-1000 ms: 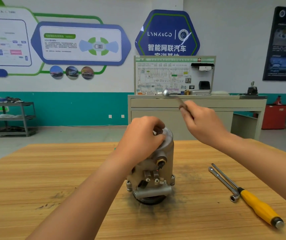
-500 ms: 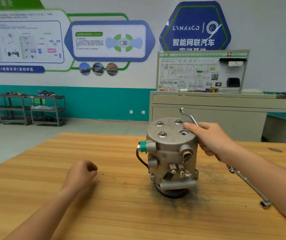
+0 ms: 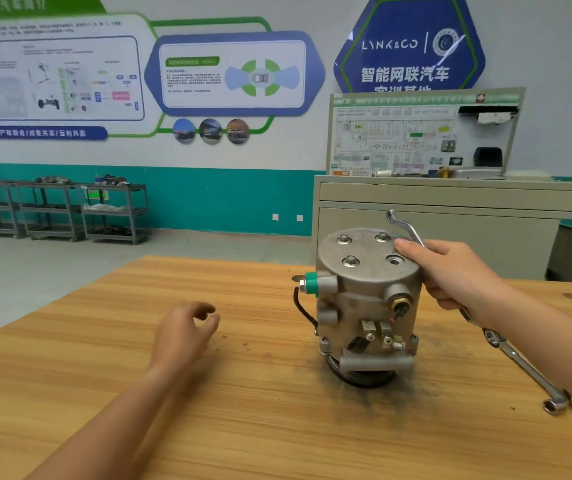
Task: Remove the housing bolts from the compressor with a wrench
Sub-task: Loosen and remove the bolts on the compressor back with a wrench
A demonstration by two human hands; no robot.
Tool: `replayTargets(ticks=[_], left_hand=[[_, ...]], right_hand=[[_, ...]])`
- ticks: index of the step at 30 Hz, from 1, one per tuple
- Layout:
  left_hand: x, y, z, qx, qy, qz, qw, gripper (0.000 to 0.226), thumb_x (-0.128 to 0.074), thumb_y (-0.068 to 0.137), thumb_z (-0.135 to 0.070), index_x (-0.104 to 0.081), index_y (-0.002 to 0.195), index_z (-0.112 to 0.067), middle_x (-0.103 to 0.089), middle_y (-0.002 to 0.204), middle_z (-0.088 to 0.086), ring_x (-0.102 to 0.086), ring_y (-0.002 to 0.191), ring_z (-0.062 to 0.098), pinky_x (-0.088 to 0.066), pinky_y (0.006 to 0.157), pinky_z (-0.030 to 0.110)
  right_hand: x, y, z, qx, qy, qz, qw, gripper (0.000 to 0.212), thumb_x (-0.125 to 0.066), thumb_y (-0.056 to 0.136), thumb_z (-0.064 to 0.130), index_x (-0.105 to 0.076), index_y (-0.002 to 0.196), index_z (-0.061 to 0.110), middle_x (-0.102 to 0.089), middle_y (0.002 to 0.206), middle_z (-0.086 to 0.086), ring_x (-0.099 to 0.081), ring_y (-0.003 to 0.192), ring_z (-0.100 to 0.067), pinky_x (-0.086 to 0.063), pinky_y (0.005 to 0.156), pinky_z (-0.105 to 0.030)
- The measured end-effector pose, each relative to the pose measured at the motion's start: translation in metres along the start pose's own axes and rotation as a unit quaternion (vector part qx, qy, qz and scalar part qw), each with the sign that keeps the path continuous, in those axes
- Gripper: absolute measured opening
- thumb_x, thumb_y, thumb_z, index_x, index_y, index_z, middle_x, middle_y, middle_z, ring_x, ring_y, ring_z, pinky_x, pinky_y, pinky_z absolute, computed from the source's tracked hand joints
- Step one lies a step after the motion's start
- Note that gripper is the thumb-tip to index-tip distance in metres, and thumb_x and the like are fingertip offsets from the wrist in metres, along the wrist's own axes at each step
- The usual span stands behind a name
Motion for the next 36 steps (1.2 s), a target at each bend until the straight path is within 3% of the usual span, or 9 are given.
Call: replayTargets(ticks=[3, 6, 8, 10, 15, 20, 23, 25, 36], left_hand=[[0.012, -0.021, -0.065, -0.059, -0.196, -0.076, 0.976, 0.017, -0.057, 0.092, -0.021, -0.064, 0.107, -0.02, -0.063, 0.1, -0.008, -0.057, 0.08, -0.006, -0.043, 0.064, 0.007], [0.006, -0.041, -0.137, -0.12, -0.294, -0.016, 0.948, 0.031, -0.051, 0.092, -0.038, -0.055, 0.12, -0.025, -0.054, 0.108, -0.021, -0.049, 0.097, -0.016, -0.042, 0.075, 0.003], [-0.004, -0.044, -0.167, -0.139, -0.288, 0.024, 0.947, 0.048, -0.046, 0.089, -0.047, -0.05, 0.13, -0.021, -0.052, 0.121, -0.015, -0.047, 0.112, -0.003, -0.044, 0.092, 0.018], [-0.01, -0.038, -0.18, -0.15, -0.205, 0.018, 0.967, 0.046, -0.048, 0.093, -0.042, -0.052, 0.13, -0.016, -0.053, 0.128, -0.005, -0.044, 0.119, 0.01, -0.038, 0.099, 0.025], [-0.008, -0.025, -0.179, -0.166, -0.17, -0.005, 0.971, 0.031, -0.056, 0.089, -0.032, -0.066, 0.113, -0.016, -0.06, 0.111, -0.008, -0.052, 0.105, 0.008, -0.038, 0.086, 0.019], [-0.009, -0.039, -0.182, -0.19, -0.249, -0.048, 0.948, 0.007, -0.06, 0.088, -0.021, -0.061, 0.088, -0.028, -0.053, 0.092, -0.014, -0.051, 0.083, -0.007, -0.035, 0.07, 0.001], [-0.012, -0.053, -0.182, -0.196, -0.291, -0.084, 0.933, 0.007, -0.059, 0.088, -0.019, -0.061, 0.086, -0.026, -0.049, 0.09, -0.017, -0.051, 0.084, -0.006, -0.032, 0.071, 0.0], [-0.014, -0.058, -0.183, -0.194, -0.297, -0.107, 0.929, 0.009, -0.053, 0.083, -0.025, -0.061, 0.086, -0.025, -0.047, 0.09, -0.019, -0.05, 0.086, -0.003, -0.032, 0.073, 0.0], [-0.019, -0.048, -0.173, -0.136, -0.383, -0.069, 0.911, 0.026, -0.056, 0.086, -0.006, -0.062, 0.08, -0.03, -0.052, 0.094, -0.006, -0.05, 0.082, -0.013, -0.036, 0.067, 0.001]], right_hand=[[-0.003, -0.005, 0.0, 0.005, -0.001, -0.018, 1.0, 0.027, -0.055, 0.087, 0.043, -0.063, 0.081, 0.018, -0.028, 0.055, 0.001, -0.022, 0.042, -0.011, -0.019, 0.036, -0.019], [-0.002, -0.011, 0.001, 0.024, -0.036, -0.033, 0.999, 0.028, -0.054, 0.087, 0.046, -0.063, 0.079, 0.021, -0.029, 0.055, 0.0, -0.023, 0.044, -0.012, -0.019, 0.04, -0.02], [0.005, -0.015, 0.003, 0.022, -0.072, -0.023, 0.997, 0.025, -0.05, 0.088, 0.049, -0.062, 0.079, 0.029, -0.03, 0.049, 0.002, -0.023, 0.039, -0.01, -0.019, 0.037, -0.019], [0.015, -0.02, 0.002, 0.006, -0.094, -0.009, 0.995, 0.026, -0.045, 0.09, 0.05, -0.06, 0.082, 0.031, -0.031, 0.042, 0.005, -0.023, 0.034, -0.008, -0.019, 0.033, -0.017], [0.042, -0.025, 0.008, 0.063, -0.222, -0.03, 0.973, 0.023, -0.039, 0.096, 0.037, -0.06, 0.102, 0.029, -0.041, 0.047, 0.002, -0.033, 0.036, -0.004, -0.025, 0.035, -0.017], [0.045, -0.015, 0.023, 0.116, -0.35, -0.031, 0.929, 0.035, -0.041, 0.096, 0.037, -0.061, 0.12, 0.021, -0.047, 0.066, 0.021, -0.043, 0.059, 0.003, -0.033, 0.053, -0.014], [0.039, -0.011, 0.03, 0.126, -0.41, -0.023, 0.903, 0.035, -0.04, 0.097, 0.038, -0.062, 0.119, 0.022, -0.067, 0.094, 0.004, -0.06, 0.08, -0.013, -0.05, 0.07, -0.031], [0.036, -0.011, 0.033, 0.131, -0.432, -0.031, 0.892, 0.034, -0.038, 0.097, 0.038, -0.065, 0.112, 0.022, -0.068, 0.102, -0.004, -0.061, 0.092, -0.023, -0.051, 0.081, -0.039], [0.022, -0.01, 0.046, 0.217, -0.568, -0.044, 0.793, 0.037, -0.029, 0.098, 0.039, -0.061, 0.098, 0.02, -0.064, 0.087, -0.003, -0.059, 0.083, -0.026, -0.041, 0.062, -0.032]])
Point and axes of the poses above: each hand's wrist, its own y-axis towards the middle knuckle, its own x-axis out of the back of the hand, z = x × y, the point moved 5 cm from there along y, towards the middle knuckle
